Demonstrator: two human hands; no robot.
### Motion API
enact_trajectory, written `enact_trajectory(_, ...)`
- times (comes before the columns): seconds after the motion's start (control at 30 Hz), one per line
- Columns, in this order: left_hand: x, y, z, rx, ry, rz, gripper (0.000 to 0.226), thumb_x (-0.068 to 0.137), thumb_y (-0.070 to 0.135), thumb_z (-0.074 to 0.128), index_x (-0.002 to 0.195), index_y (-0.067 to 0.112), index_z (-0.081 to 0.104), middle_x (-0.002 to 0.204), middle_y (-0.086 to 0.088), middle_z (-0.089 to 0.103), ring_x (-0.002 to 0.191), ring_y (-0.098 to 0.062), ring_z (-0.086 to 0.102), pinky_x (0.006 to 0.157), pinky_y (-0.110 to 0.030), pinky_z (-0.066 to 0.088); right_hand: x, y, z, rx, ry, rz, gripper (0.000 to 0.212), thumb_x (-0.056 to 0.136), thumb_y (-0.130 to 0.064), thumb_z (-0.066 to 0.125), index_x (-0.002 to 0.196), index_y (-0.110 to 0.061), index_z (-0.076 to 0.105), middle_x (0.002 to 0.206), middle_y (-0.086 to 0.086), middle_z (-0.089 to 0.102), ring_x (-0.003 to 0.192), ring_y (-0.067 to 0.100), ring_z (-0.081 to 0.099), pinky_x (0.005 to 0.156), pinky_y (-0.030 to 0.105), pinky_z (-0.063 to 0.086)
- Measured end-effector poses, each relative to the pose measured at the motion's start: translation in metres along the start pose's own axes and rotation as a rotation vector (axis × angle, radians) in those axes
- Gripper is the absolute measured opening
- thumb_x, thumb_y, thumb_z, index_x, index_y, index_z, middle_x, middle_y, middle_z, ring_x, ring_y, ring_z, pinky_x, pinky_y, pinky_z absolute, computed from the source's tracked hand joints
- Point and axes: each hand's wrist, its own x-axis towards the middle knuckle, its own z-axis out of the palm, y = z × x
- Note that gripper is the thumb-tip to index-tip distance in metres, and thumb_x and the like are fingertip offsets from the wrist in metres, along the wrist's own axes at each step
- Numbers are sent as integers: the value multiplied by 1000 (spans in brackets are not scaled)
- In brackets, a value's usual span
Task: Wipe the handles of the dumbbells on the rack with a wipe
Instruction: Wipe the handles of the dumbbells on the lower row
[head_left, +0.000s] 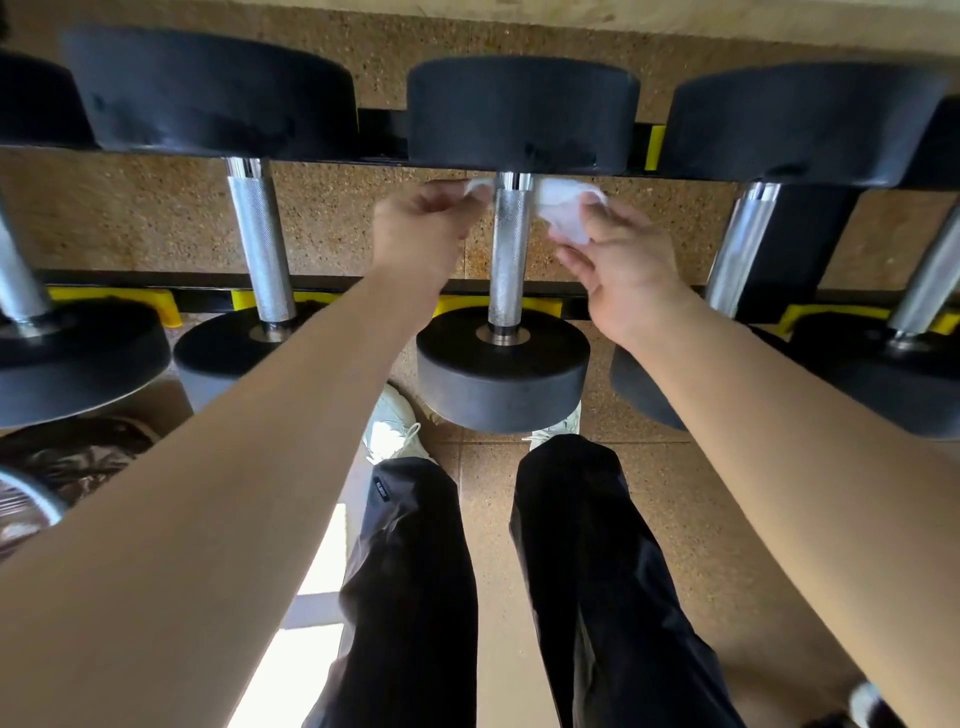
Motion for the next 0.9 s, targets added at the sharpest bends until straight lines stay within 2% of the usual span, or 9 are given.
enact_trajectory(0.13,0,6,4,33,-72,-91,11,91,21,73,97,11,72,82,-1,67,71,-13,56,65,-24,47,-1,0,-7,-27,17,-34,12,96,-18,63,109,-20,64,124,9,67,102,21,71,85,30,60)
enact_trajectory(0.23,-4,0,-15,149,-126,-151,9,94,10,62,97,4,69,91,-7,63,83,-18,56,74,-24,47,-1,4,10,-114,-11,-5,25,94,-16,67,118,-15,66,121,8,66,102,21,69,79,28,61)
enact_trajectory(0.37,-10,-18,-21,185,-109,-109,6,88,18,68,86,17,73,85,1,67,81,-14,58,72,-27,48,-1,3,3,-133,8,2,28,94,-15,67,121,-15,63,116,8,70,94,17,73,76,25,60)
enact_trajectory(0.5,-9,-13,-3,202,-158,-81,13,91,24,64,81,24,72,83,7,66,80,-10,56,73,-29,45,1,8,-26,-114,81,-46,32,95,-16,66,126,-8,61,105,9,74,80,12,73,71,23,57)
enact_trajectory(0.63,-15,-14,-14,193,-127,-80,12,87,17,60,77,11,63,87,-1,62,82,-16,55,77,-32,46,-5,22,-17,-261,29,-79,22,94,-14,67,113,-4,69,82,5,74,59,5,63,56,17,50)
enact_trajectory(0.73,-22,-28,-32,201,-115,-47,14,79,20,61,73,7,61,84,-8,57,78,-19,51,71,-30,43,-8,26,-7,-441,-77,-147,9,95,-12,66,94,-6,73,73,4,69,49,-1,57,49,14,44)
enact_trajectory(0.83,-23,-39,-30,286,-125,-33,17,79,26,66,64,24,71,75,1,63,80,-17,56,72,-30,41,-2,23,-24,-507,-61,-164,8,95,-11,67,89,-10,72,70,2,68,44,-4,55,46,12,42)
enact_trajectory(0.9,-21,-43,-21,383,-148,-7,18,89,28,69,72,30,73,79,6,67,83,-14,59,70,-27,42,3,22,-45,-542,-24,-159,9,94,-13,68,88,-8,73,67,1,68,43,-2,53,47,12,41)
